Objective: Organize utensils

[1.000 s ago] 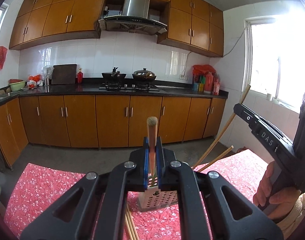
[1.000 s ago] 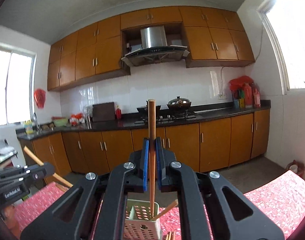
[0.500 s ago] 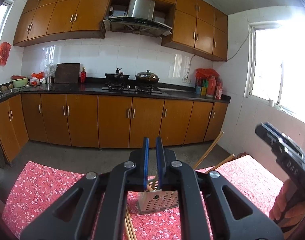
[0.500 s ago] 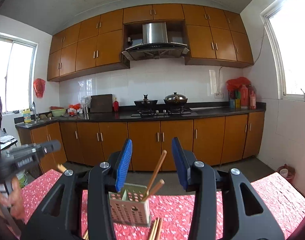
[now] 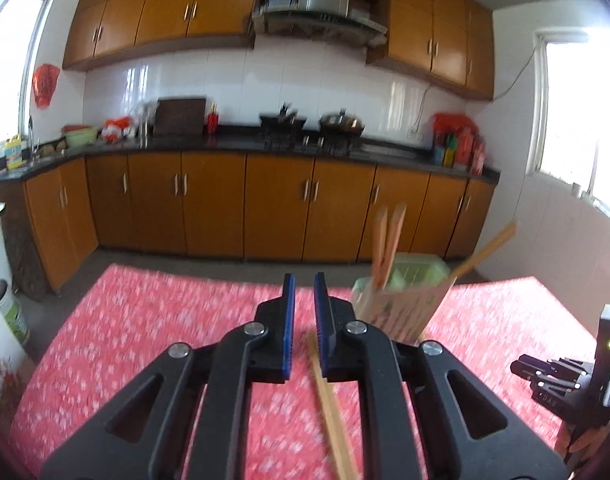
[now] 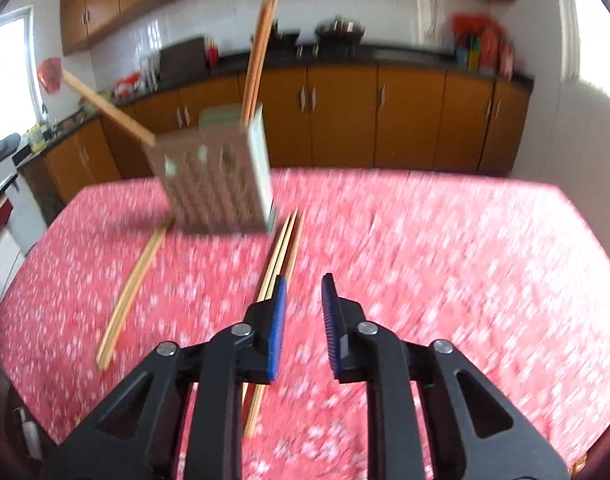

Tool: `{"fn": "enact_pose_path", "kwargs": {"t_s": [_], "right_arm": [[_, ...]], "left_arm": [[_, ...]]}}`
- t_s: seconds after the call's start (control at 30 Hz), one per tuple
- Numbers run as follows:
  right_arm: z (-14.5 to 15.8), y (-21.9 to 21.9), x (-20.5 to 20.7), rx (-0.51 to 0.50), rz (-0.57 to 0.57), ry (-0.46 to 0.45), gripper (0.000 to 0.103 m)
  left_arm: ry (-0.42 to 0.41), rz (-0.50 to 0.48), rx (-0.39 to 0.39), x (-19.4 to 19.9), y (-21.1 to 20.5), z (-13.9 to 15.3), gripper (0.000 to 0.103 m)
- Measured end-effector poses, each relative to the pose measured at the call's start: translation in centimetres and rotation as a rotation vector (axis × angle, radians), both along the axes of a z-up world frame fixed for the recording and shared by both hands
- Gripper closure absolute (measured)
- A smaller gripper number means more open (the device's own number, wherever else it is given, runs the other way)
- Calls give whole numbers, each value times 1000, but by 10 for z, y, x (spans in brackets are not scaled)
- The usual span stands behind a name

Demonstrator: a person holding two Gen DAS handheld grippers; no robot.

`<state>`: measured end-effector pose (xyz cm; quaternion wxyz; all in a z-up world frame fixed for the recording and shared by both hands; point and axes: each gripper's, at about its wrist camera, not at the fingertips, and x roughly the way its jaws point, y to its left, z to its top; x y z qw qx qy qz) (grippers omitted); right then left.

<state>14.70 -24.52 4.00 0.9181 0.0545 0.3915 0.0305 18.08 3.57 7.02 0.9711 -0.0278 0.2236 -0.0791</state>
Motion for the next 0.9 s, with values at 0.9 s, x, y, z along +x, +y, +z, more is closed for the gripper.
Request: {"fn": "enact_pose_path", "kwargs": {"t_s": [0.9], "right_arm": [[-75, -15, -12, -10, -83, 159, 95]], "left_arm": [[401, -125, -21, 5, -29, -149, 91]]}}
